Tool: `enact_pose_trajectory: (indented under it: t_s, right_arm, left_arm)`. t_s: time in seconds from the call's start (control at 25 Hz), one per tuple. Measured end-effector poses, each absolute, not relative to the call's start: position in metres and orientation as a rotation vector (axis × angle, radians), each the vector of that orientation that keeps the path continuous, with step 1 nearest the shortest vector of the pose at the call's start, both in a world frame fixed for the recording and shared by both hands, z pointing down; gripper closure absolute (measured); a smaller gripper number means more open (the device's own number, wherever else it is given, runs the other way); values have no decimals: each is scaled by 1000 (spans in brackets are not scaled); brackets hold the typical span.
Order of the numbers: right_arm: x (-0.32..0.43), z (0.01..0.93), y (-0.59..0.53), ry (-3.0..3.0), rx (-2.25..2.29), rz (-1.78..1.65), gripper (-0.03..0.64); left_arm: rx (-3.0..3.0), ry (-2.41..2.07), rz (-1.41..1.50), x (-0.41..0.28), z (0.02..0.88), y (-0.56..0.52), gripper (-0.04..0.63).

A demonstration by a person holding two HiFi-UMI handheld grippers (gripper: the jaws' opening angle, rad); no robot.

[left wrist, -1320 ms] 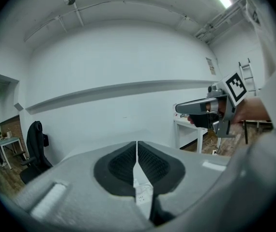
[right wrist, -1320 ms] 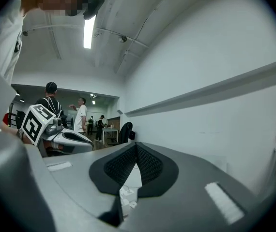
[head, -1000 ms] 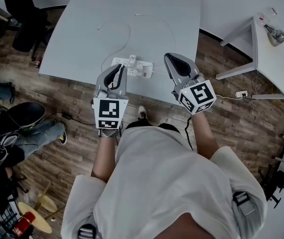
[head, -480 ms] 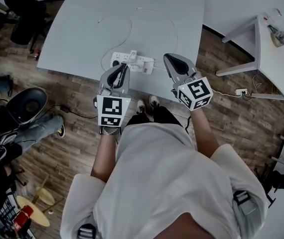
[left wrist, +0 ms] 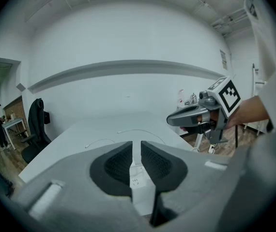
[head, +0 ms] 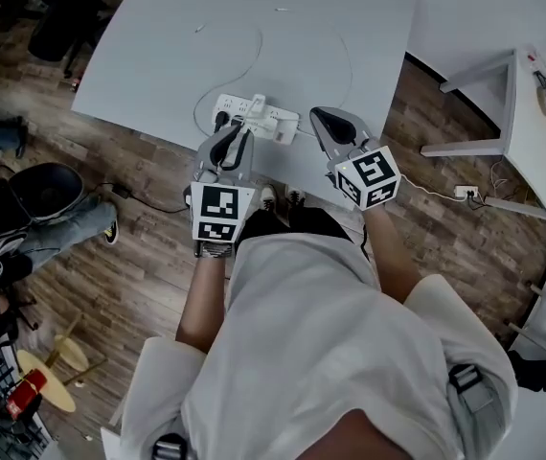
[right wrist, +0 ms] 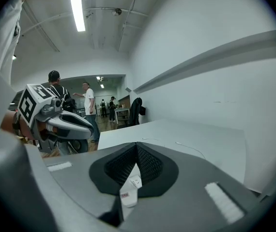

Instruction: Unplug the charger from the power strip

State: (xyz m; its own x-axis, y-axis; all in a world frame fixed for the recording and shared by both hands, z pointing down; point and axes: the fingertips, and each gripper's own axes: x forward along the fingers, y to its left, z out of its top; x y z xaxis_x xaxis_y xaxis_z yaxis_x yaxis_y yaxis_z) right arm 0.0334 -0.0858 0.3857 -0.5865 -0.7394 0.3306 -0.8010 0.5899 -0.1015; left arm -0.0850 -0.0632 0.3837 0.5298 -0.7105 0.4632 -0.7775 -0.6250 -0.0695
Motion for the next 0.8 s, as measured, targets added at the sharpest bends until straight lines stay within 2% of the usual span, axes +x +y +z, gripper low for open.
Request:
enact_pose_trajectory:
  t_s: [0.8]
  right_arm:
    - [33, 480, -93, -2512, 1048, 479, 614]
  left_arm:
    - [2472, -1260, 781, -61, 455, -61, 494]
